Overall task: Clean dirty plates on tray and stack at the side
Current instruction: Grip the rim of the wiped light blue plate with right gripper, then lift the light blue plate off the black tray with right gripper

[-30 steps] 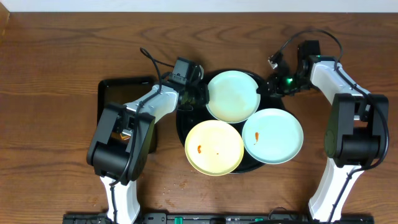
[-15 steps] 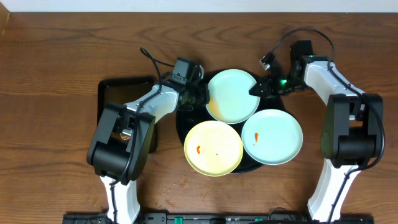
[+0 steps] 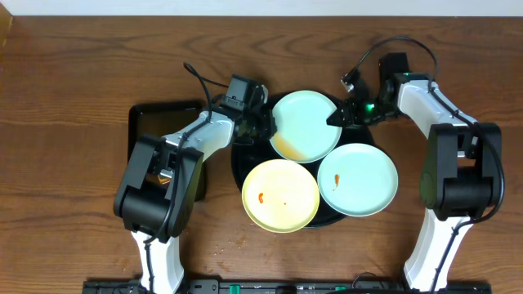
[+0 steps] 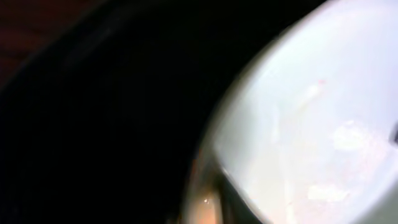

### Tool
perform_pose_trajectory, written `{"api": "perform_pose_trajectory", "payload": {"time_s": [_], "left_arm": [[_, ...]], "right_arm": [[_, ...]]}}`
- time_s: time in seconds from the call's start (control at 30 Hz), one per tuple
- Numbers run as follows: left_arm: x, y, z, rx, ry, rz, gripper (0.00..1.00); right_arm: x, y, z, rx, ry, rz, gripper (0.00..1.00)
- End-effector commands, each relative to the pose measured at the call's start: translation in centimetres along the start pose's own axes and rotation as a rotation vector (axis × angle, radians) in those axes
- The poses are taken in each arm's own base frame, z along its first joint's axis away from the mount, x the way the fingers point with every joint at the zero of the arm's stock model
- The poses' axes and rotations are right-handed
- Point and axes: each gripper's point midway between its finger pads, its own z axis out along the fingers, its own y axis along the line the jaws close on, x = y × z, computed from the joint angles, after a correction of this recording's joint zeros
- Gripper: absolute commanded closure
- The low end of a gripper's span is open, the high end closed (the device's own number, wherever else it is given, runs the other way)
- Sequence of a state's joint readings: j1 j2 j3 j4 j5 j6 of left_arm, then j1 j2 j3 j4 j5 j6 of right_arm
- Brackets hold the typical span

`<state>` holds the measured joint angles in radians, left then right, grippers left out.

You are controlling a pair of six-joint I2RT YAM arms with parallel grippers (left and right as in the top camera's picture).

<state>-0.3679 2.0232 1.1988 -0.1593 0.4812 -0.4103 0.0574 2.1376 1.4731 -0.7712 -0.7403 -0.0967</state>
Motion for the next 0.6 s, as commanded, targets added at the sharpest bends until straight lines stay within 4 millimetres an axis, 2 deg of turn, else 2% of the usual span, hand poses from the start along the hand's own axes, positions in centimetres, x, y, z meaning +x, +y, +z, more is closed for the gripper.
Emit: {"api": "perform_pose_trajectory", "payload": {"time_s": [0.0, 0.13, 0.27, 0.43, 0.57], "left_arm": [[-0.2, 0.4, -0.5, -0.039, -0.016, 0.014, 0.65], [-1.1, -1.2, -2.7, -0.02, -0.057, 0.037, 0.5], [-1.8, -1.9, -5.9, -0.032, -0.098, 0.077, 0.45], [-2.8, 0.2, -12.4, -0.148, -0.176, 0.012, 0.44], [-2.0, 3.0, -18.8, -0.23, -0.22, -0.091, 0.44]], "right_arm": [[0.6, 0.5, 0.7, -0.023, 0.024, 0.063, 0.99], [0.6, 0.5, 0.7, -0.022, 0.024, 0.108, 0.99], [0.5, 0.6, 0.7, -0.023, 0.023, 0.106, 0.99], [-0.2, 1.4, 0.2, -0.027, 0.006, 0.097, 0.99], [-1.0, 3.9, -0.5, -0.032, -0.016, 0.032, 0.99]]}}
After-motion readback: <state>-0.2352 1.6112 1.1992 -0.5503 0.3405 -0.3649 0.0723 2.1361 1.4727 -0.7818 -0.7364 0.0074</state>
